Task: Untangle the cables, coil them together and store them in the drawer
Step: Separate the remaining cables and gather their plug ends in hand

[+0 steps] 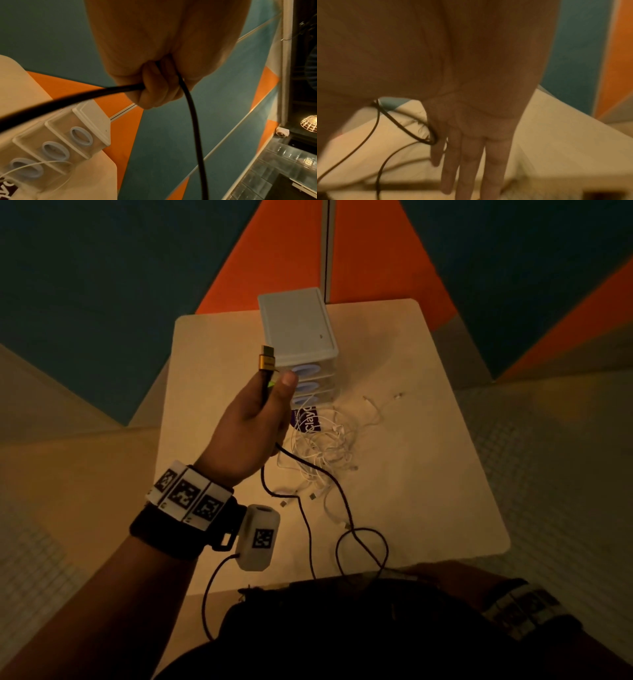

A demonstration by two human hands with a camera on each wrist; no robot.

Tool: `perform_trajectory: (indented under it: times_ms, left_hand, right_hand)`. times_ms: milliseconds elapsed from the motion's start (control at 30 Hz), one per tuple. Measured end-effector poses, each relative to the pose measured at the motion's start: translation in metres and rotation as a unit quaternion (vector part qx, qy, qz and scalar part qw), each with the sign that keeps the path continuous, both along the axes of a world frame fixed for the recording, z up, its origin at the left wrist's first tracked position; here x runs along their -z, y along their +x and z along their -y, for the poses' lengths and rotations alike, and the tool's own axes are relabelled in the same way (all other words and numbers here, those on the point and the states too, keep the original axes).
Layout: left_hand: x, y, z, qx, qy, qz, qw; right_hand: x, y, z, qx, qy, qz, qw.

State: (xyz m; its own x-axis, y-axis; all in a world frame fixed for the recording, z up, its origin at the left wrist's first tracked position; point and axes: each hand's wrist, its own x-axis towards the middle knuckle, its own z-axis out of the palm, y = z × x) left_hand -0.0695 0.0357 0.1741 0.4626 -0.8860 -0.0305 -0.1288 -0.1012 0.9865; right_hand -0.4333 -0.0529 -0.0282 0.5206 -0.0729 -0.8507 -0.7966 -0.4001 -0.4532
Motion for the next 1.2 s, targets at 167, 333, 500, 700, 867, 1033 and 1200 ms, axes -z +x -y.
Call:
perform_trajectory:
  times_ms: [167, 333, 500, 700, 867, 1033, 1200]
  left_hand:
    - [-0.004, -0.01, -0.003, 0.047, 0.005, 0.008, 0.999]
    - [-0.005, -0.016, -0.003, 0.074, 0.0, -0.044, 0.996]
    - [-0.012, -0.022, -0.008, 0.072, -0.016, -0.089, 0.993]
    - [-0.011, -0.014, -0.016, 0.06, -0.018, -0.106, 0.992]
    - [-0.01, -0.006, -0.016, 0.032, -0.02, -0.098, 0.994]
    - [-0.014, -0.012, -0.011, 0.051, -0.033, -0.102, 0.993]
    - [-0.012, -0.018, 0.001, 0.057, -0.033, -0.087, 0.994]
  right_hand:
    - [-0.015, 0.027, 0.033, 0.013, 0.001, 0.002, 1.0]
    - [-0.015, 0.085, 0.048, 0.022, -0.164, 0.082, 0.983]
    - [0.042, 0.11, 0.025, -0.03, -0.198, 0.015, 0.98]
    - [0.054, 0.106, 0.01, -0.104, -0.169, 0.012, 0.98]
    - [0.058, 0.081, 0.002, -0.157, -0.113, -0.036, 0.981]
    - [0.03, 0.076, 0.019, -0.165, -0.165, -0.026, 0.972]
    - [-0.106, 0.142, 0.032, 0.16, -0.042, 0.318, 0.934]
